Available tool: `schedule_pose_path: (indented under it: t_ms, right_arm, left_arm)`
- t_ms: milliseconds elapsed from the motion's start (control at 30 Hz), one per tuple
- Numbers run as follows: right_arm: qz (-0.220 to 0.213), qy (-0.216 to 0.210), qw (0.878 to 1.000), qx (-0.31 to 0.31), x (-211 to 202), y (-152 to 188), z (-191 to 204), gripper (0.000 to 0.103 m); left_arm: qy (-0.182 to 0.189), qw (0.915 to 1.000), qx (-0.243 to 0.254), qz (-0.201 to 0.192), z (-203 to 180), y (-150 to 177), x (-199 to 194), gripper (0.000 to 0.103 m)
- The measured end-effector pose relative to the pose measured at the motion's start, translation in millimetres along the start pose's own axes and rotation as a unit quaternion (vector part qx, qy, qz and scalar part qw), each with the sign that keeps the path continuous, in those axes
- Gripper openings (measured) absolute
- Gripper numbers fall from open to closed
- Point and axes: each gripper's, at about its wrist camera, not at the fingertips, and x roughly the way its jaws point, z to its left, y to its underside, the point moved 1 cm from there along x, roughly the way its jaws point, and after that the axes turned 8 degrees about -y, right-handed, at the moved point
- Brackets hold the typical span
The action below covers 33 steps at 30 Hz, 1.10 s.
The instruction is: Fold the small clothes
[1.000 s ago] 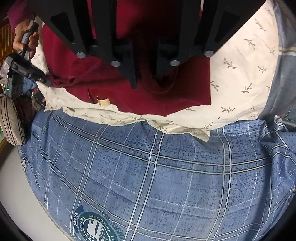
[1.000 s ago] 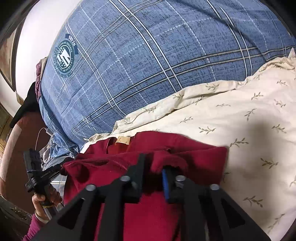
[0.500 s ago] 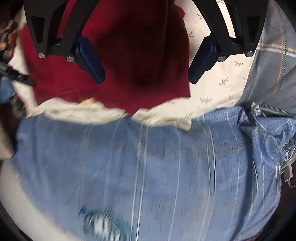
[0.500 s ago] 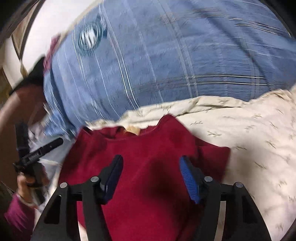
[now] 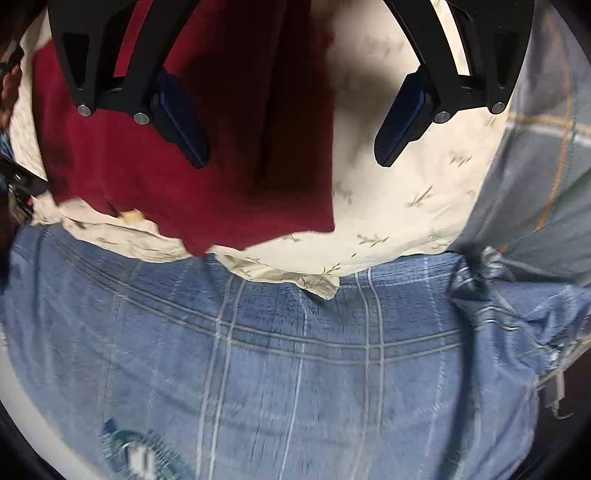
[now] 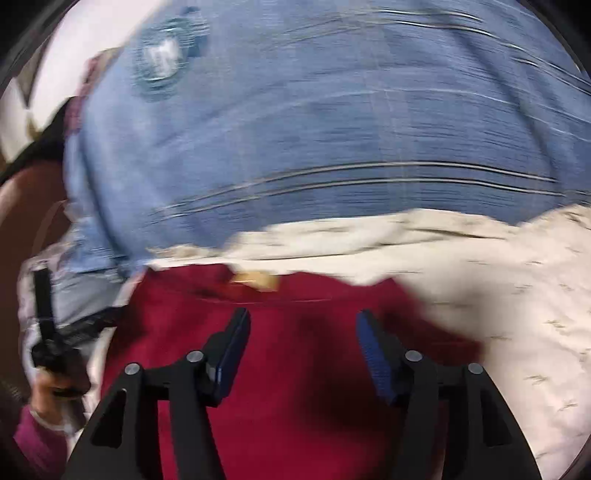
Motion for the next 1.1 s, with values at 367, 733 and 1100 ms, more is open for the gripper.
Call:
schedule_pose_path:
  t_ms: [367, 733, 1100]
  right_arm:
    - [0.075, -0.083, 0.994, -0.019, 122, -15, 127, 0.066]
    - [0.125, 0.042, 0.989, -0.064, 197, -13, 153, 0.037]
    - [0.079, 0.025, 0.992, -0.091, 198, -20, 179, 0.008]
  left_arm:
    - [-0.065, 0.9975, 0.021, -0.019, 3, 63, -29, 0.09]
    - [-0.032, 0.9985, 0.025, -0.038, 25, 73, -33, 0.091]
    - [-0.007, 0.9995, 0.01, -0.03, 39, 65, -28, 0.092]
